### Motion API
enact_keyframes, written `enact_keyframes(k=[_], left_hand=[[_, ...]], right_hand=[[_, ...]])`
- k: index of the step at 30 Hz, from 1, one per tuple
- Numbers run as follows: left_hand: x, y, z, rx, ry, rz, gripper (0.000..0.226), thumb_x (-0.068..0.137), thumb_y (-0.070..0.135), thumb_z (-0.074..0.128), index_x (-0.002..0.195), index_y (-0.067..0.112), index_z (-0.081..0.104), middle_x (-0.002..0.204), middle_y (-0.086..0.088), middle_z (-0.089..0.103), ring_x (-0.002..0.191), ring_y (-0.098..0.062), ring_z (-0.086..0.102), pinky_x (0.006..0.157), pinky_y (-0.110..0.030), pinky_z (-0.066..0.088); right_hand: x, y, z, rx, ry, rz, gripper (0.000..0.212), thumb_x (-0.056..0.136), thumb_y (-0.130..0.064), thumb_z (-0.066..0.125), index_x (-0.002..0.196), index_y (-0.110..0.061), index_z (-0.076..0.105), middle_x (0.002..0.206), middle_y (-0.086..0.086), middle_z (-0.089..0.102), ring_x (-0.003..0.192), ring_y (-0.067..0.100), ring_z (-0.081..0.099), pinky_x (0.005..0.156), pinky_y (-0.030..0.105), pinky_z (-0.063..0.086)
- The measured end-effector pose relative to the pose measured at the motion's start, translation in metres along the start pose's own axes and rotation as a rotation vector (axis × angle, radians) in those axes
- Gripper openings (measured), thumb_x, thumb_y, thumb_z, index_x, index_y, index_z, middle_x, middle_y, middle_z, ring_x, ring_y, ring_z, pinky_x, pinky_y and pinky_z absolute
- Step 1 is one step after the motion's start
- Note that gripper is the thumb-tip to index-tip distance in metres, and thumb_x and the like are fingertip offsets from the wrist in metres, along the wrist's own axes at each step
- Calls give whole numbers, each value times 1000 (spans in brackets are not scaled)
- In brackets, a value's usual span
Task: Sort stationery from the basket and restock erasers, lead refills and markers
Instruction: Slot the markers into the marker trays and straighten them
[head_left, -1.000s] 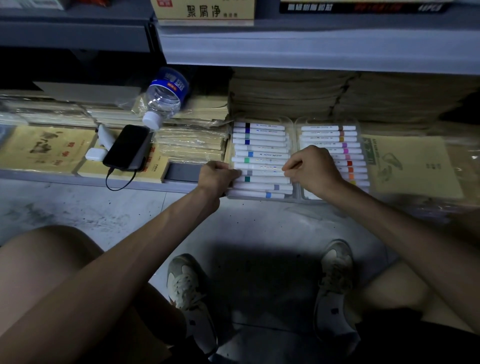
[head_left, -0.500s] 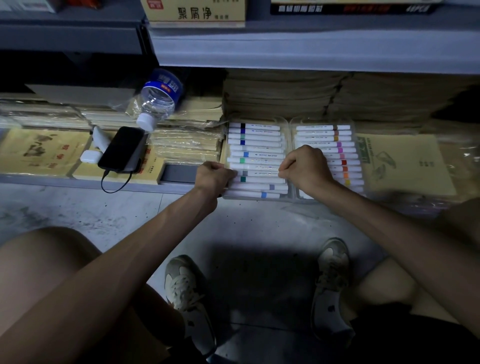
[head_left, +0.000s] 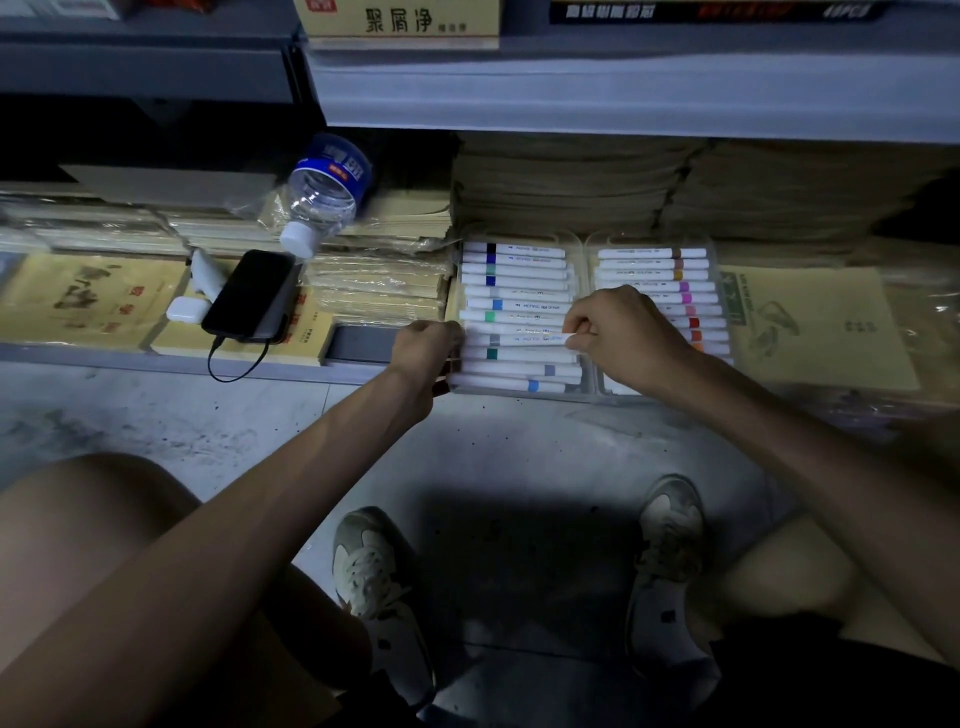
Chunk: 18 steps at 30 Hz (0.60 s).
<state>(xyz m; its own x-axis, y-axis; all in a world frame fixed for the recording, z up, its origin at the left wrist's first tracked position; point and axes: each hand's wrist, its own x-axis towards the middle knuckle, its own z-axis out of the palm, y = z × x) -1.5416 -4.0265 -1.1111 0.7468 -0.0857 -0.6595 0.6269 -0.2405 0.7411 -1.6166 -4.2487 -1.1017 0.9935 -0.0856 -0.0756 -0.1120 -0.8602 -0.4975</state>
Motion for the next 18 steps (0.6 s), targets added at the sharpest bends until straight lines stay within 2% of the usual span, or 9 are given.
enact_keyframes(k=[8, 12, 15, 18], left_hand=[[-1, 1, -2, -6, -6, -15, 29, 98, 17, 52, 123, 5, 64, 91, -8, 66, 67, -20, 61, 54, -25, 50], [-1, 0, -2, 7, -20, 12, 33, 94, 21, 65, 123, 4, 66, 90, -6, 67, 69, -19, 62, 56, -26, 50], [2, -3, -1, 39, -18, 25, 29, 87, 18, 76, 112, 6, 66, 94, -8, 70, 74, -21, 62, 57, -28, 52], [4, -5, 2, 26, 16, 28, 23, 86, 11, 78, 98, 14, 59, 93, -9, 68, 78, -23, 61, 61, -31, 53]], right_hand=[[-1, -4, -6, -18, 2, -12, 10, 92, -15, 72, 97, -7, 77, 89, 7, 73, 82, 16, 65, 78, 33, 55], [-3, -3, -3, 14, -27, 34, 7, 88, -11, 76, 94, -9, 79, 87, 5, 75, 83, 16, 69, 82, 34, 57], [-4, -3, 1, 57, 38, 61, 9, 85, -7, 77, 93, -9, 82, 89, 3, 77, 84, 14, 70, 83, 27, 55], [-3, -2, 4, 122, 85, 117, 12, 83, -4, 79, 91, -12, 83, 88, 1, 78, 82, 9, 70, 82, 26, 56]])
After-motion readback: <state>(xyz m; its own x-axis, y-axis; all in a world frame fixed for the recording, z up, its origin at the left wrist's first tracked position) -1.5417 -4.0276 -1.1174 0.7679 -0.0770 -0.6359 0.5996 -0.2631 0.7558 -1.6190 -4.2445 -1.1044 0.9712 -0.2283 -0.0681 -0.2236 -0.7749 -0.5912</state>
